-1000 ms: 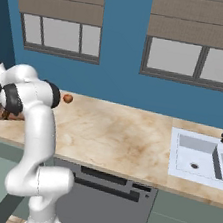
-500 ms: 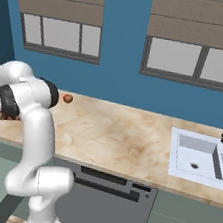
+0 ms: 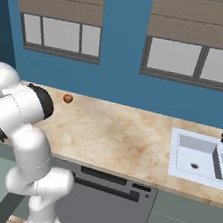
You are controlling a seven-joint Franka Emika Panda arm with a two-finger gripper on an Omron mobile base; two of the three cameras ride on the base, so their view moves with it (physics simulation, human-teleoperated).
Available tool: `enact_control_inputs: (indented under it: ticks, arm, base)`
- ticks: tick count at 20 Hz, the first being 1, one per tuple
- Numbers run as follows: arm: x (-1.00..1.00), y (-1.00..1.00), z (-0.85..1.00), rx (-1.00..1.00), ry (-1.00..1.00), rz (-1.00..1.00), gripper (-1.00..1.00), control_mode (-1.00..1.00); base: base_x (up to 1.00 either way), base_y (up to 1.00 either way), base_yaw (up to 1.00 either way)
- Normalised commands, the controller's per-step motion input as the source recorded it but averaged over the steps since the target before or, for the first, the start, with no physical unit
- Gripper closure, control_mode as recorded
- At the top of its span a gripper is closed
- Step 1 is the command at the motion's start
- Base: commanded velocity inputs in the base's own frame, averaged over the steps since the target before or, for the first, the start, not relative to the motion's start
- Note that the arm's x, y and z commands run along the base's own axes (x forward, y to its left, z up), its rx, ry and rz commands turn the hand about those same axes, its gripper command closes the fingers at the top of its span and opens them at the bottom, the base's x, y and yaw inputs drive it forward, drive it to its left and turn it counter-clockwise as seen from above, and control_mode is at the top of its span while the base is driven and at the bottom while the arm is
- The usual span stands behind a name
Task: Open the drawer on the left and place the cutting tools on the cutting board.
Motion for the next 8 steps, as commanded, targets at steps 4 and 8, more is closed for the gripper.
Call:
enact_control_inputs:
  ticks: [4,8]
  arm:
    - [-0.47,-1.00,0.33,0.08,0.00,0.00,-1.00,-1.00]
    - [-0.57,-1.00,0.15,0.05,-0.02,0.00,-1.00,-1.00]
  base:
    - [0.00,0.00,0.00]
    - [0.00,0.00,0.00]
